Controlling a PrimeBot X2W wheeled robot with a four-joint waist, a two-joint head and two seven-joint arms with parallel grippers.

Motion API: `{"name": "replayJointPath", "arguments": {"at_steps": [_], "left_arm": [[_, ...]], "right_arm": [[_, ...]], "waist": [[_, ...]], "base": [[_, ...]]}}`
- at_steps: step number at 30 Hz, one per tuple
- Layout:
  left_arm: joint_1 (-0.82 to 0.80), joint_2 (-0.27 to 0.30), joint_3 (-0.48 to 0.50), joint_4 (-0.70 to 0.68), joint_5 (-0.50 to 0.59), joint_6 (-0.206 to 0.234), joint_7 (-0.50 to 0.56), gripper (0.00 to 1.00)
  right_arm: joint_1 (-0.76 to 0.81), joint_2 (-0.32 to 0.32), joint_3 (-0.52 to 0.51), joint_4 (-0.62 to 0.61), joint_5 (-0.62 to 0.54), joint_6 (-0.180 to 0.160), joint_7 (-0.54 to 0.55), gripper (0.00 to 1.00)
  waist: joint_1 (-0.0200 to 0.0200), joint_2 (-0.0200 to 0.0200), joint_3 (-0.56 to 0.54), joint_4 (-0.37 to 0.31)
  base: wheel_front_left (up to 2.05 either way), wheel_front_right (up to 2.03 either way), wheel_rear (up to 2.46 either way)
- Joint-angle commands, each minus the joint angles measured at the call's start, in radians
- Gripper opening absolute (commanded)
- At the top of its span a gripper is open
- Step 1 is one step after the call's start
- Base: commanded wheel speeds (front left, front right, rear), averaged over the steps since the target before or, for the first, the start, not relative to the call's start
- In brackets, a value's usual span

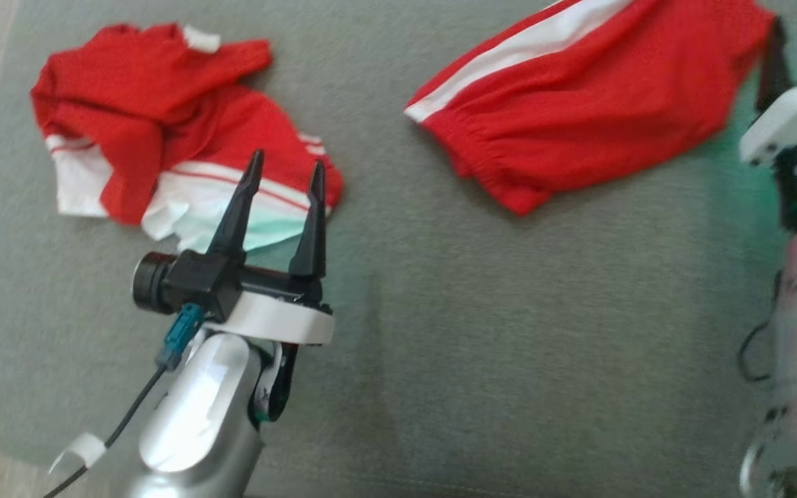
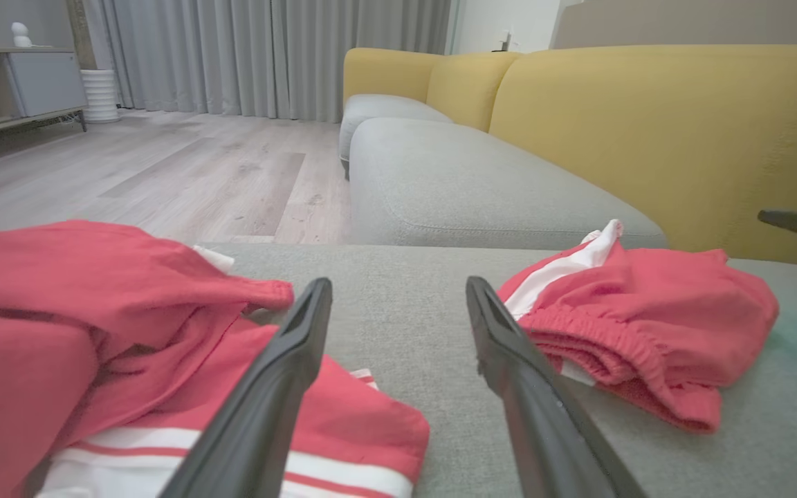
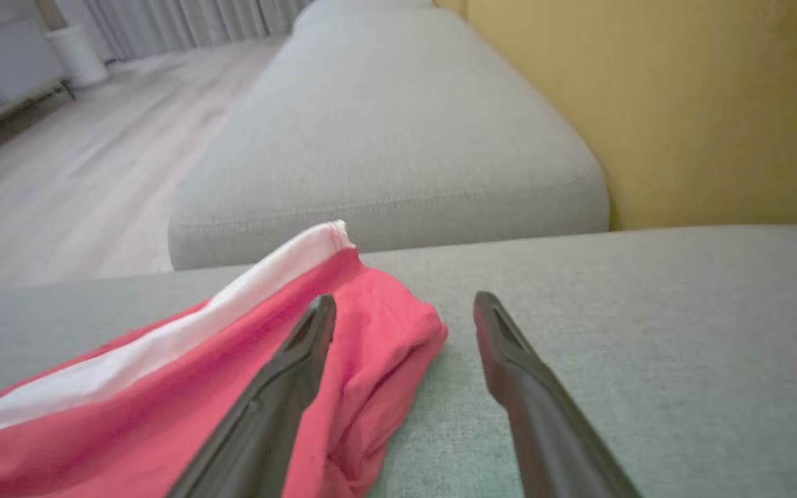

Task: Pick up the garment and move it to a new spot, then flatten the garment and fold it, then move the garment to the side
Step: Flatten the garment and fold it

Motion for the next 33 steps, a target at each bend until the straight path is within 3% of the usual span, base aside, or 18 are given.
{"name": "replayJointPath", "arguments": {"at_steps": [1, 10, 16, 17, 18, 19, 33], "left_arm": [[-0.036, 0.006, 0.041, -0.027, 0.011, -0.008, -0.005, 1.0], [-0.052, -0.034, 0.066, -0.018, 0.048, -0.044, -0.005, 1.0], [-0.049, -0.046, 0.092, -0.018, 0.068, -0.057, -0.005, 1.0], [-0.048, -0.048, 0.097, -0.018, 0.07, -0.059, -0.005, 1.0], [-0.048, -0.048, 0.097, -0.018, 0.07, -0.059, -0.005, 1.0], [-0.046, -0.049, 0.102, -0.017, 0.073, -0.06, -0.005, 1.0], [0.012, -0.052, 0.162, 0.01, 0.113, -0.083, -0.005, 1.0]], "right_arm": [[-0.049, -0.021, 0.001, 0.001, -0.049, -0.001, 0.009, 1.0], [-0.213, -0.074, -0.202, 0.241, -0.24, -0.001, 0.041, 1.0], [-0.252, -0.085, -0.247, 0.354, -0.307, -0.001, 0.059, 1.0], [-0.26, -0.084, -0.252, 0.37, -0.305, -0.001, 0.05, 0.47], [-0.26, -0.084, -0.252, 0.37, -0.305, -0.001, 0.05, 0.47], [-0.267, -0.084, -0.256, 0.382, -0.304, -0.001, 0.034, 0.0], [-0.231, -0.067, -0.207, 0.522, -0.148, -0.001, -0.256, 0.0]], "waist": [[-0.0003, 0.0, 0.047, 0.05], [-0.0003, 0.0, 0.093, 0.113], [-0.0003, 0.0, 0.104, 0.121], [-0.0003, 0.0, 0.105, 0.12], [-0.0003, 0.0, 0.105, 0.12], [-0.0003, 0.0, 0.103, 0.117], [-0.0003, 0.0, -0.026, -0.013]], "base": [[0.0, 0.0, 0.0], [0.0, 0.0, 0.0], [0.0, 0.0, 0.0], [0.0, 0.0, 0.0], [0.0, 0.0, 0.0], [0.0, 0.0, 0.0], [0.0, 0.0, 0.0]]}}
